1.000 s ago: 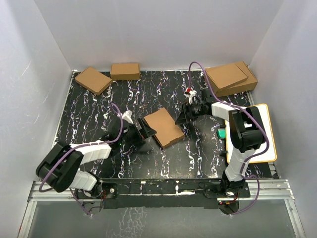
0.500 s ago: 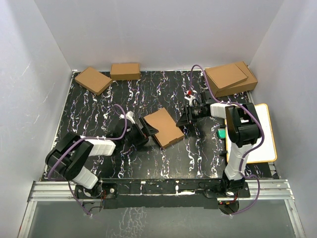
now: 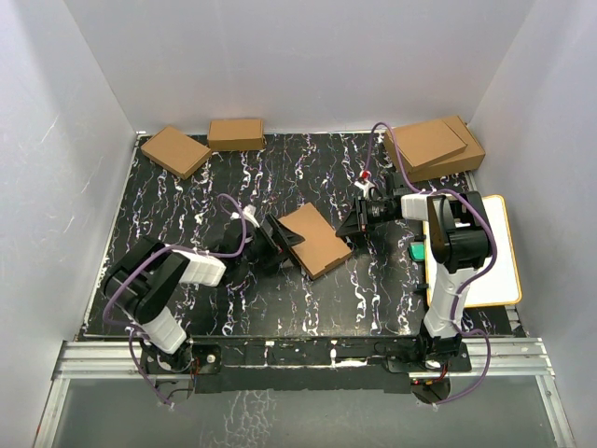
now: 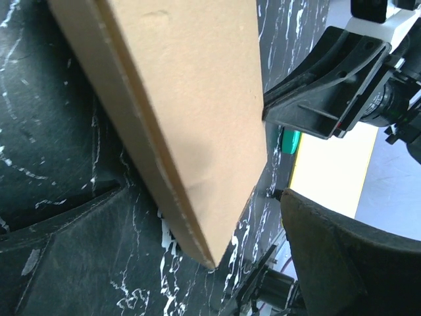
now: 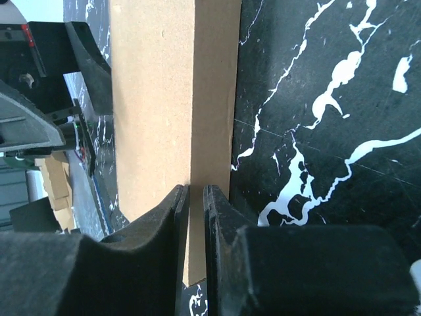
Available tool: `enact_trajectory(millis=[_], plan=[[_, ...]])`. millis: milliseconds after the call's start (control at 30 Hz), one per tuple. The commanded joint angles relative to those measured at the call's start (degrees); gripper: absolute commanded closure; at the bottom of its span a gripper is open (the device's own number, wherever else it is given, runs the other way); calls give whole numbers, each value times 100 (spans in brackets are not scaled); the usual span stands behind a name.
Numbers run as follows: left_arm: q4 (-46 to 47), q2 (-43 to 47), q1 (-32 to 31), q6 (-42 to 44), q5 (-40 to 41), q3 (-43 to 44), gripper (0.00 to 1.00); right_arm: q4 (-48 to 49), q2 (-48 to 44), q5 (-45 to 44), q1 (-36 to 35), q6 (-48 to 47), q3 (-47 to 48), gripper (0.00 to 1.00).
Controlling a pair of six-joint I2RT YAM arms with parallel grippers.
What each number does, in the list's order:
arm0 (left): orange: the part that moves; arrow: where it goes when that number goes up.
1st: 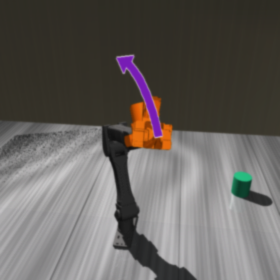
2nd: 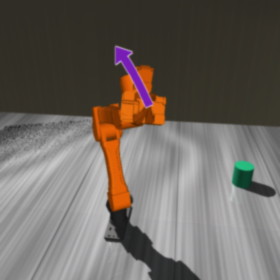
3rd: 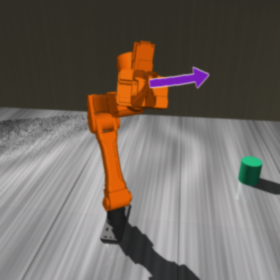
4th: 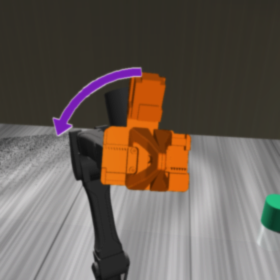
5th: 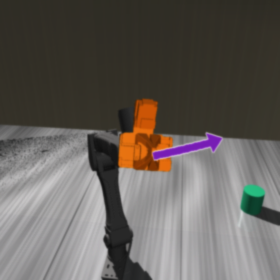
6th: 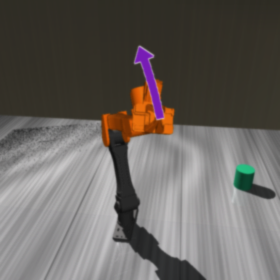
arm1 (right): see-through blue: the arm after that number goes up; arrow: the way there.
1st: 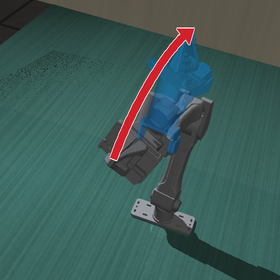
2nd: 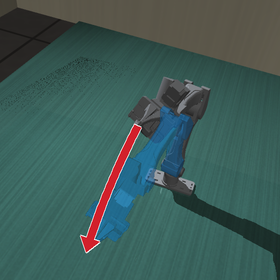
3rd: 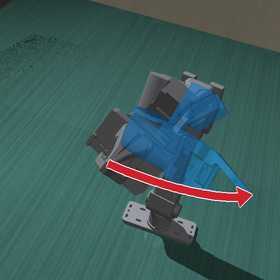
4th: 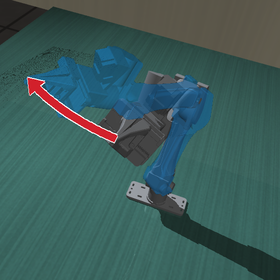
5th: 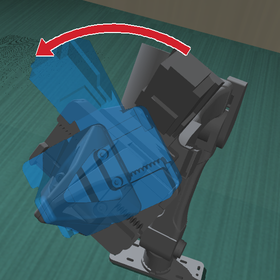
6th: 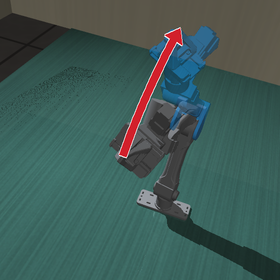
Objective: Fold the paper box
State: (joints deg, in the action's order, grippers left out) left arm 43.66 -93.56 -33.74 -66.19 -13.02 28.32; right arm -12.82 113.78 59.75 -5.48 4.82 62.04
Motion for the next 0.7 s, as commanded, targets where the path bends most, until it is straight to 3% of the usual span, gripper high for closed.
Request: enact_trajectory(millis=[0,533,667], plan=[[-5,-265,-110,-270,98,24,3,27,232,-493,38,-161,-39,82],[852,-701,-159,-599,452,157,6,-19,309,-450,51,-209,-17,82],[1160,-888,-168,-711,434,222,12,-28,294,-401,54,-210,-8,82]])
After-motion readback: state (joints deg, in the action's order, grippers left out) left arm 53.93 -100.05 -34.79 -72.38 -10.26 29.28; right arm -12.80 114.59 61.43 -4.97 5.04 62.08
